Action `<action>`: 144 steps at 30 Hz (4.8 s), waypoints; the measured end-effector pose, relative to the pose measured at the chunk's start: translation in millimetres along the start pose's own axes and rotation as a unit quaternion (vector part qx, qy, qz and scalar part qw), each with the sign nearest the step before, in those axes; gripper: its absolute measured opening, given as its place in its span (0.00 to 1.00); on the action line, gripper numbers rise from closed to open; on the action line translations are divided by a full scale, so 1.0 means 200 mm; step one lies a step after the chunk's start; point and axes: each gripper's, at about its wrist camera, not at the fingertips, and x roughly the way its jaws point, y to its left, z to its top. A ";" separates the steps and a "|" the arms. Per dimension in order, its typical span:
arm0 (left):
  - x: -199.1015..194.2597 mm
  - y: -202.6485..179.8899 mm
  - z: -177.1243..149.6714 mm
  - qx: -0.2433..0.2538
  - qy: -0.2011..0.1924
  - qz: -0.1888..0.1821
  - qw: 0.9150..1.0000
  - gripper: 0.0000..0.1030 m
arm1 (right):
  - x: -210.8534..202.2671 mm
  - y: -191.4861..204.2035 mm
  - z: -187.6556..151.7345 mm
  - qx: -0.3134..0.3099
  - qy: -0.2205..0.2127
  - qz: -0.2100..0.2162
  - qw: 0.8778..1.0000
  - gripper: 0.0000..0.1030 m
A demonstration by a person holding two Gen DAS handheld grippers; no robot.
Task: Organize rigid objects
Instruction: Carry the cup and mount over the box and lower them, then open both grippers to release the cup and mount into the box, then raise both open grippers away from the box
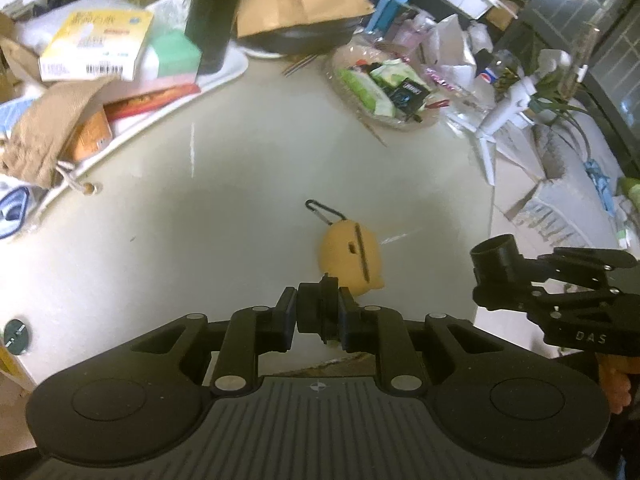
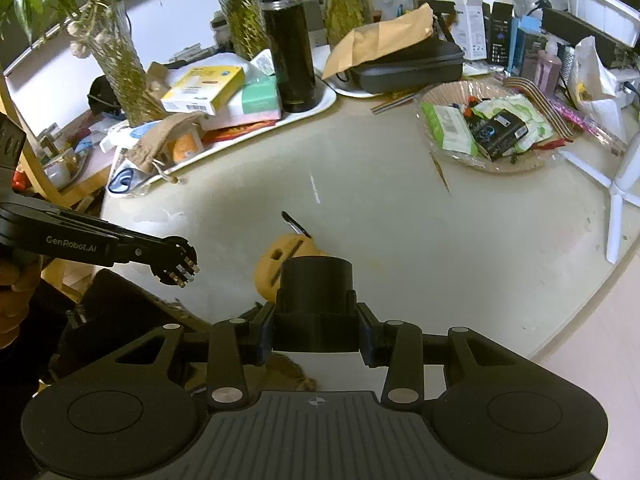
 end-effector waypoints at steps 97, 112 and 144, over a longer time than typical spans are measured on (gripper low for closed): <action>-0.57 -0.02 -0.53 0.090 -0.130 0.113 0.981 0.56 | -0.19 0.18 -0.31 0.016 0.000 -0.003 1.000 1.00; -0.54 -0.09 -0.51 0.124 -0.138 0.102 0.977 0.56 | -0.18 0.18 -0.27 0.022 -0.012 -0.003 1.000 1.00; -0.45 -0.10 -0.47 0.148 -0.146 0.094 0.973 0.66 | 0.02 0.18 -0.10 0.031 -0.013 0.016 0.999 1.00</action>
